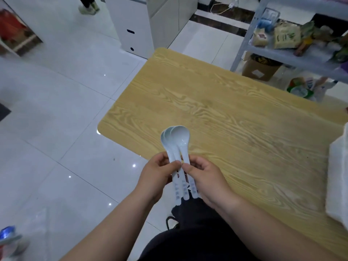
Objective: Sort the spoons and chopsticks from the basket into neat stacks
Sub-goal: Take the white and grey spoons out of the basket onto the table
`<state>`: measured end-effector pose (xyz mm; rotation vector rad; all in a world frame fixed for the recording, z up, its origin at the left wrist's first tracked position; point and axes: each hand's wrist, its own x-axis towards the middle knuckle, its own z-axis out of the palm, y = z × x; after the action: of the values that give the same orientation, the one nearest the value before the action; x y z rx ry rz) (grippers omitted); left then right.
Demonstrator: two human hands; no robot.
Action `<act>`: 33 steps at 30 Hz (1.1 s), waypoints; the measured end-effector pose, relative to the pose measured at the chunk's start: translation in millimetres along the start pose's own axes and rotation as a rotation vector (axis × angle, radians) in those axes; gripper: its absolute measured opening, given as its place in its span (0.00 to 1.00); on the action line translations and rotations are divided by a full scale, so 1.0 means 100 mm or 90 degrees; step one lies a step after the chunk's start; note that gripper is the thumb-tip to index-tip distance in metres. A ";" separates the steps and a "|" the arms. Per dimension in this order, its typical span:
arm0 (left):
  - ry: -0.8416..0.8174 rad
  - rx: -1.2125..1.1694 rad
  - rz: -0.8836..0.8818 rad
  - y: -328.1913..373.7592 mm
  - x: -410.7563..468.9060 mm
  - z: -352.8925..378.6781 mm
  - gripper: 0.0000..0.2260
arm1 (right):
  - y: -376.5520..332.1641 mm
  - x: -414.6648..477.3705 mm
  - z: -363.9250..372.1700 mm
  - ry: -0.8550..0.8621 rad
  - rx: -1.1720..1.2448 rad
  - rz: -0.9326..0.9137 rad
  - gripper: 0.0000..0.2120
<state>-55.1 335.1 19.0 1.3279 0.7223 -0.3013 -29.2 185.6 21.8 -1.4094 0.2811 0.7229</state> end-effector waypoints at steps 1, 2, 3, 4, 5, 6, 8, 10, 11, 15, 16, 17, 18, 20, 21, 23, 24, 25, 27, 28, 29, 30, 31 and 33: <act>-0.002 0.003 -0.003 0.06 0.09 -0.02 0.08 | -0.02 0.10 0.03 0.006 0.008 0.004 0.07; -0.003 0.006 -0.009 0.11 0.19 -0.04 0.08 | -0.04 0.20 0.07 0.011 0.008 0.005 0.07; -0.001 0.009 -0.014 0.16 0.28 -0.06 0.09 | -0.08 0.30 0.10 0.012 0.004 0.005 0.07; 0.003 0.009 -0.017 0.22 0.37 -0.09 0.09 | -0.12 0.41 0.13 0.009 0.000 0.004 0.07; 0.008 0.009 -0.023 0.27 0.46 -0.13 0.09 | -0.16 0.52 0.15 0.007 -0.004 0.005 0.07; 0.013 0.006 -0.029 0.30 0.55 -0.16 0.10 | -0.20 0.61 0.18 0.007 -0.011 0.008 0.08; 0.028 0.000 -0.038 0.39 0.71 -0.24 0.10 | -0.28 0.80 0.25 -0.007 -0.017 0.013 0.07; 0.041 0.004 -0.049 0.44 0.88 -0.30 0.10 | -0.33 1.00 0.32 -0.029 -0.033 0.023 0.07; 0.047 0.009 -0.055 0.46 0.97 -0.34 0.10 | -0.34 1.10 0.35 -0.039 -0.045 0.032 0.07; 0.052 0.032 -0.086 0.50 1.32 -0.53 0.09 | -0.32 1.55 0.52 -0.051 -0.076 0.082 0.10; 0.051 0.038 -0.094 0.51 1.42 -0.60 0.08 | -0.30 1.66 0.57 -0.046 -0.084 0.088 0.10; 0.046 0.051 -0.101 0.53 1.53 -0.68 0.08 | -0.28 1.77 0.64 -0.038 -0.091 0.094 0.09; 0.037 0.066 -0.106 0.54 1.66 -0.76 0.08 | -0.26 1.88 0.71 -0.026 -0.097 0.100 0.08; 0.013 0.099 -0.115 0.58 1.94 -0.93 0.08 | -0.23 2.12 0.87 0.004 -0.104 0.115 0.08; 0.003 0.116 -0.124 0.61 2.09 -1.02 0.08 | -0.23 2.24 0.96 0.019 -0.106 0.120 0.08; -0.014 0.139 -0.145 0.68 2.39 -1.19 0.08 | -0.23 2.50 1.14 0.049 -0.119 0.126 0.09; -0.024 0.147 -0.155 0.72 2.54 -1.28 0.09 | -0.24 2.61 1.22 0.067 -0.126 0.128 0.10; -0.039 0.153 -0.161 0.78 2.67 -1.35 0.09 | -0.27 2.72 1.30 0.086 -0.130 0.129 0.10; -0.064 0.169 -0.162 0.88 2.93 -1.48 0.09 | -0.31 2.93 1.45 0.117 -0.132 0.130 0.11; -0.073 0.181 -0.156 0.93 3.05 -1.54 0.08 | -0.31 3.04 1.52 0.137 -0.130 0.135 0.11; -0.077 0.197 -0.147 0.96 3.16 -1.59 0.08 | -0.31 3.14 1.59 0.160 -0.130 0.140 0.12; -0.079 0.214 -0.136 0.99 3.25 -1.65 0.07 | -0.31 3.23 1.65 0.180 -0.134 0.145 0.12; -0.078 0.232 -0.128 1.01 3.33 -1.69 0.07 | -0.30 3.31 1.71 0.198 -0.142 0.151 0.13; -0.068 0.274 -0.115 1.04 3.44 -1.78 0.06 | -0.27 3.42 1.80 0.233 -0.159 0.159 0.13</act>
<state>209.6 596.8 -130.1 1.6389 0.7122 -0.6966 204.3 457.6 -124.7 -1.7643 0.6810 0.7173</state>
